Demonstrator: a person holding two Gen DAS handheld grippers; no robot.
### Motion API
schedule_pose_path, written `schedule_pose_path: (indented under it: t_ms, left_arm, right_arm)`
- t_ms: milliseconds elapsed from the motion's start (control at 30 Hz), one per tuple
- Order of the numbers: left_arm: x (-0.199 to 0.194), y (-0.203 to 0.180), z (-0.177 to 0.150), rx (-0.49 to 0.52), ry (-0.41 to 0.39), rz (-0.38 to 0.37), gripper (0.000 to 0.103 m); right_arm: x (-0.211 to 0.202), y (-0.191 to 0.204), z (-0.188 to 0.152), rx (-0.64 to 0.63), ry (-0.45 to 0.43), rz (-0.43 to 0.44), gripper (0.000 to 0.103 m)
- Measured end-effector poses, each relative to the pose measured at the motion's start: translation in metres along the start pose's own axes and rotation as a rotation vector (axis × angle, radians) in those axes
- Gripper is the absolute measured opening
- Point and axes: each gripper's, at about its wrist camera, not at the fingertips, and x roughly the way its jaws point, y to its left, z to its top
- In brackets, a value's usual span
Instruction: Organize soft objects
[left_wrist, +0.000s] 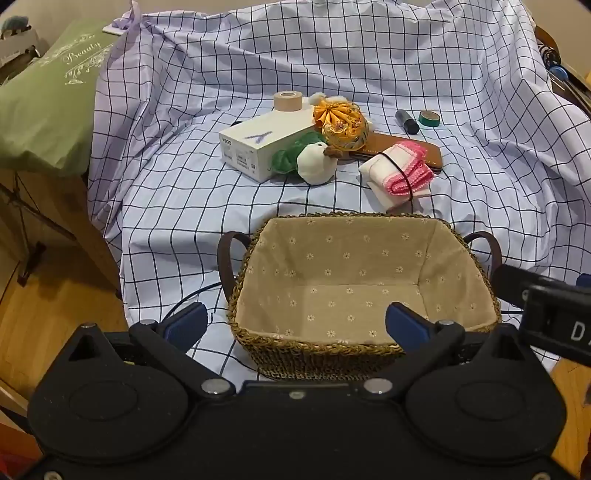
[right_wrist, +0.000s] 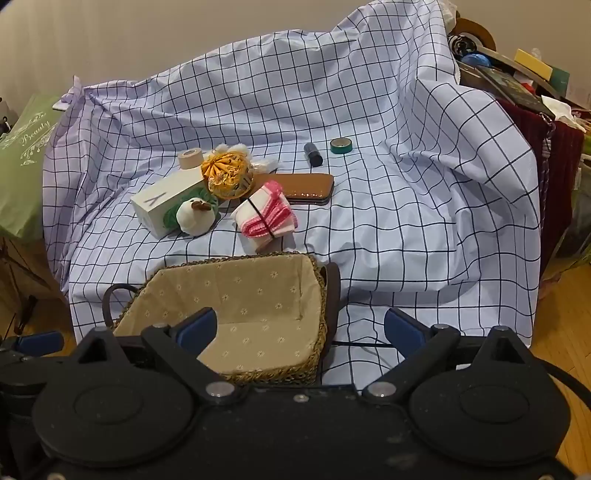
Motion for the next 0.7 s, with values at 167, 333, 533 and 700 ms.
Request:
schedule_pose_path:
  t_ms: [167, 333, 533, 700]
  left_arm:
    - [0.001, 0.003, 0.001, -0.011, 0.008, -0.007, 0.100]
    - [0.001, 0.004, -0.003, -0.016, 0.010, -0.007, 0.100]
    - [0.001, 0.004, -0.003, -0.015, 0.013, -0.007, 0.100]
    - [0.001, 0.005, -0.003, -0.017, 0.014, -0.008, 0.100]
  right_arm:
    - [-0.001, -0.001, 0.002, 0.007, 0.016, 0.006, 0.098]
    - [0.007, 0.005, -0.005, 0.006, 0.010, 0.003, 0.098]
    - [0.003, 0.003, -0.001, -0.003, 0.024, 0.006, 0.098]
    - [0.003, 0.003, -0.001, -0.004, 0.024, 0.005, 0.098]
